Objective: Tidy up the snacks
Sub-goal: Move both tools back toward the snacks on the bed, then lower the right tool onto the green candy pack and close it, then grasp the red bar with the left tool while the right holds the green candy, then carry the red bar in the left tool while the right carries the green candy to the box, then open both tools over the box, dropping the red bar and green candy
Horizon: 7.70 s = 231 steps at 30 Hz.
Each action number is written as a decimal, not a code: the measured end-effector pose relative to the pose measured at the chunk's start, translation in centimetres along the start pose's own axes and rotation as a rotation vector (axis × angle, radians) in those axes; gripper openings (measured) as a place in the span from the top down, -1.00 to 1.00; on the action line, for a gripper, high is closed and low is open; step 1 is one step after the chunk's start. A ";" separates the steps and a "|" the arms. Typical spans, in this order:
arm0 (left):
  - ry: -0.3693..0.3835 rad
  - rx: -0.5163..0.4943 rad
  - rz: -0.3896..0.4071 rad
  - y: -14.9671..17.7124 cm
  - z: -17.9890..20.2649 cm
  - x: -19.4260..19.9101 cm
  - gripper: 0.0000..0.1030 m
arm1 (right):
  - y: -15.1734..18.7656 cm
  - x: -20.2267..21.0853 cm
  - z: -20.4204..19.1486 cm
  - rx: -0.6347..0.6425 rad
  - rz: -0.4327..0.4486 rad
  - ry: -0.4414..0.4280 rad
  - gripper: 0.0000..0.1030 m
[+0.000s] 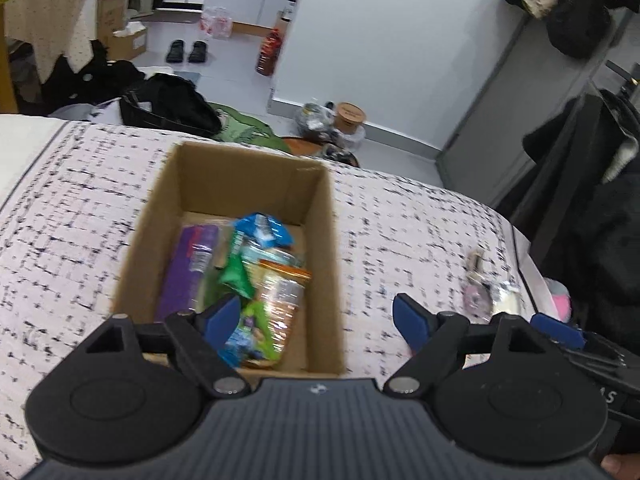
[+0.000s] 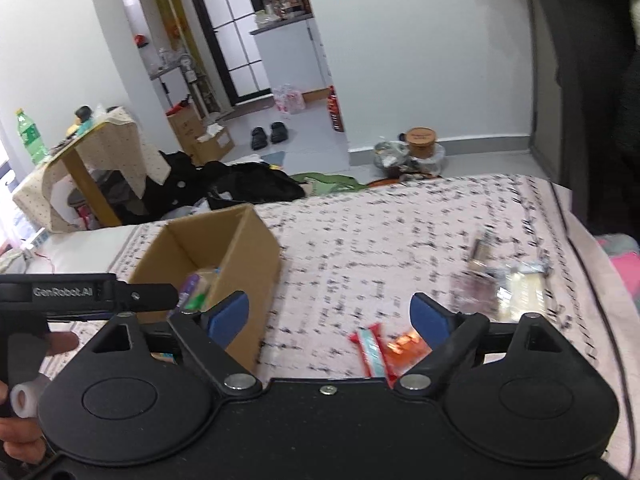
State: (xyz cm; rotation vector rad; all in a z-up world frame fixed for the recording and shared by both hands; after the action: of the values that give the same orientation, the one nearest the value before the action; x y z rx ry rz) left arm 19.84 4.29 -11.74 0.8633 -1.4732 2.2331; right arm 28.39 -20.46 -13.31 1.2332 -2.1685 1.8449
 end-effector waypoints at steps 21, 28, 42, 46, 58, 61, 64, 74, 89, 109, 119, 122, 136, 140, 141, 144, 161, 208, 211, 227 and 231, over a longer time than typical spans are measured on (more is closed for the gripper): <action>0.087 -0.070 -0.028 2.8 5.7 -1.1 -0.82 | 4.3 3.3 6.7 -0.091 -0.080 0.108 -0.71; 0.103 -0.100 -0.039 3.8 7.0 -2.0 -0.82 | 6.6 2.2 6.8 -0.070 -0.156 0.104 -0.68; 0.128 -0.144 -0.074 5.9 8.4 -4.2 -0.79 | 10.7 -0.9 7.8 -0.047 -0.276 0.135 -0.43; 0.130 -0.156 -0.086 6.6 8.8 -5.0 -0.79 | 11.0 -1.0 7.4 0.008 -0.272 0.146 -0.08; 0.146 -0.181 -0.103 7.8 10.7 -7.5 -0.77 | 8.8 0.8 9.7 -0.053 -0.219 0.165 0.35; 0.131 -0.198 -0.106 8.2 10.8 -8.5 -0.77 | 8.1 1.6 10.6 -0.072 -0.194 0.189 0.36; 0.120 -0.204 -0.107 8.6 10.9 -9.6 -0.76 | 7.5 2.4 11.2 -0.075 -0.166 0.200 0.35; 0.076 -0.241 -0.110 10.0 11.9 -12.4 -0.64 | 8.8 2.5 13.0 -0.109 -0.189 0.228 0.34; 0.007 -0.312 -0.056 10.5 11.3 -12.7 0.00 | 9.1 2.7 13.1 -0.131 -0.181 0.202 0.32; 0.047 -0.216 -0.064 9.2 9.2 -9.8 0.90 | 8.6 2.4 12.2 -0.135 -0.153 0.178 0.32; 0.099 -0.192 -0.037 8.0 9.6 -6.9 0.96 | 8.0 2.3 11.0 -0.128 -0.137 0.169 0.33; 0.112 -0.180 -0.026 7.3 9.7 -6.0 0.97 | 7.5 2.1 10.5 -0.128 -0.123 0.163 0.33; 0.146 -0.136 0.032 4.6 8.7 -3.1 1.00 | 4.8 1.3 7.2 -0.106 -0.065 0.115 0.33; 0.151 -0.130 0.052 3.7 8.4 -2.6 1.00 | 4.1 0.8 6.1 -0.093 -0.049 0.100 0.33; 0.151 -0.128 0.056 3.5 8.2 -2.5 1.00 | 3.9 0.6 5.8 -0.090 -0.045 0.096 0.33; 0.149 -0.121 0.069 2.7 7.7 -2.1 1.00 | 3.3 0.1 5.0 -0.083 -0.033 0.081 0.33; 0.103 -0.073 0.164 -2.1 3.1 0.1 1.00 | -0.4 -2.7 -1.5 0.010 0.019 -0.009 0.33; -0.006 0.117 0.157 -7.1 -10.1 -4.6 0.94 | -3.6 -10.6 -12.5 0.238 -0.037 -0.082 0.33; -0.009 0.129 0.140 -7.0 -10.5 -4.3 0.93 | -4.1 -11.0 -12.7 0.235 -0.028 -0.081 0.33; -0.052 0.090 0.161 -6.7 -9.2 -2.6 -0.43 | -6.1 -9.0 -10.5 0.121 0.028 -0.108 -0.02; -0.069 0.065 0.141 -6.3 -7.9 -2.7 -0.68 | -5.7 -8.3 -8.9 0.103 0.027 -0.081 -0.07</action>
State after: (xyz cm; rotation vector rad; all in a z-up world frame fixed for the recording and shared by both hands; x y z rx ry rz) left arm 23.11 14.21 -11.25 0.8903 -1.5439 2.3872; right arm 33.36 -8.39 -10.20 1.3260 -2.1654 1.9744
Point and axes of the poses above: each gripper's, at about its wrist camera, not at the fingertips, and x roughly against the way its jaws point, z to its right, y to its underside, the point moved 5 cm from there along -x, roughly the way its jaws point, and after that the axes turned 9 degrees about z, right-handed, at the moved point
